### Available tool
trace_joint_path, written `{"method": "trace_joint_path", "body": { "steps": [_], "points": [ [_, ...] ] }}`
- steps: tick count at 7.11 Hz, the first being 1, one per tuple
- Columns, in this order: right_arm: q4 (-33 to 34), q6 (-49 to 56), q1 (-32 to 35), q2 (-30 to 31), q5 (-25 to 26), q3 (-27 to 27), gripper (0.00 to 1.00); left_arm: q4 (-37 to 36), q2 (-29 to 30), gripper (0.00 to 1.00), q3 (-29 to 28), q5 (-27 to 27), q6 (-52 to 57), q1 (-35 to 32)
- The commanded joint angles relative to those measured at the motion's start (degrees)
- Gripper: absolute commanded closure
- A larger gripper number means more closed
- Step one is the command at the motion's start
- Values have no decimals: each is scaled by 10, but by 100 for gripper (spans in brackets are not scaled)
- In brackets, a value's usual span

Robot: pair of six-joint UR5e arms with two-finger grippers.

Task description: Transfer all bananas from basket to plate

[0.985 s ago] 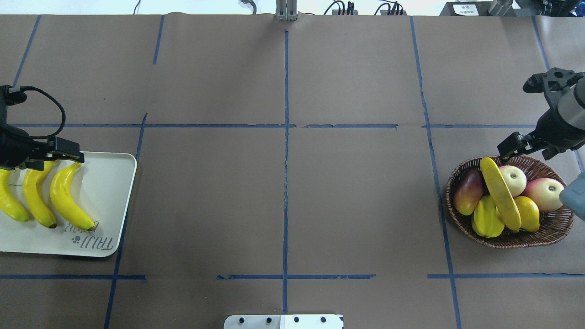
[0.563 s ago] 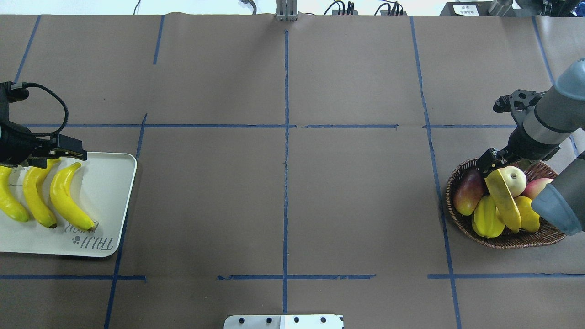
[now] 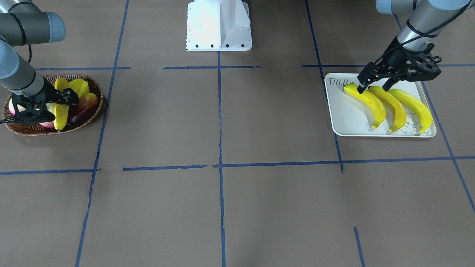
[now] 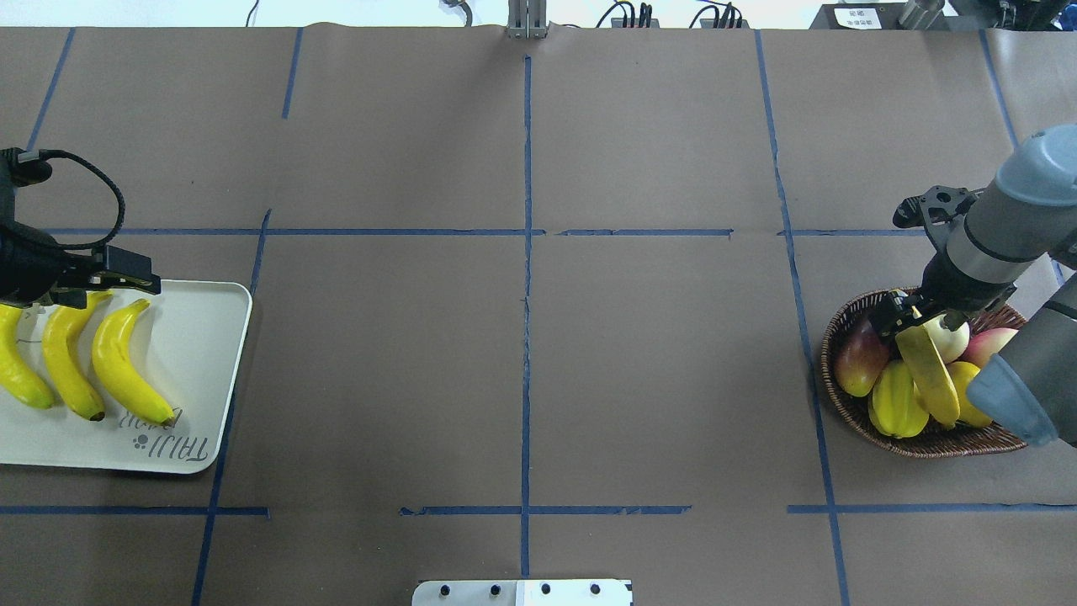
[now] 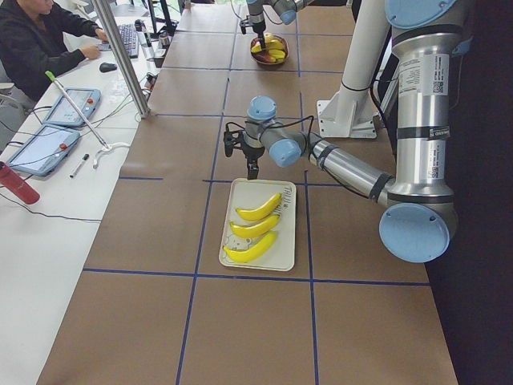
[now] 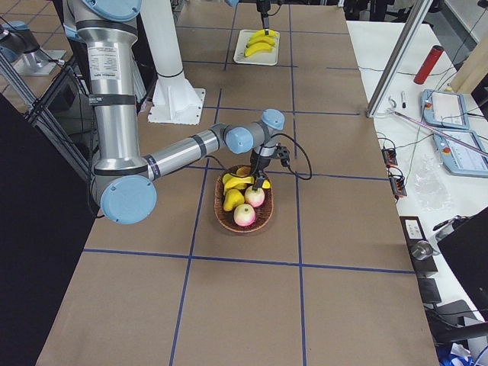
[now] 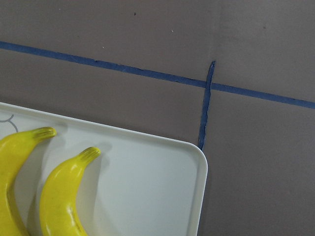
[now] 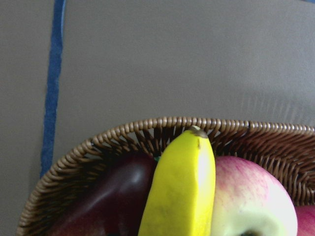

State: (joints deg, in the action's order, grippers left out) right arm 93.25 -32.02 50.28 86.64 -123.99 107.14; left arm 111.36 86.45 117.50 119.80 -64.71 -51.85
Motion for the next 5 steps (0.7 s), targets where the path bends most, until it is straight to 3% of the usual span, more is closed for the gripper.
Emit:
{"method": "trace_joint_path", "body": {
  "steps": [1, 4, 5],
  "points": [
    [2, 6, 1, -3, -1, 9, 95, -1, 0, 0, 0, 0, -2, 0],
    [19, 7, 37, 0, -10, 58, 100, -2, 4, 0, 0, 1, -2, 0],
    [69, 11, 44, -4, -10, 89, 100, -2, 4, 0, 0, 1, -2, 0]
  ]
}}
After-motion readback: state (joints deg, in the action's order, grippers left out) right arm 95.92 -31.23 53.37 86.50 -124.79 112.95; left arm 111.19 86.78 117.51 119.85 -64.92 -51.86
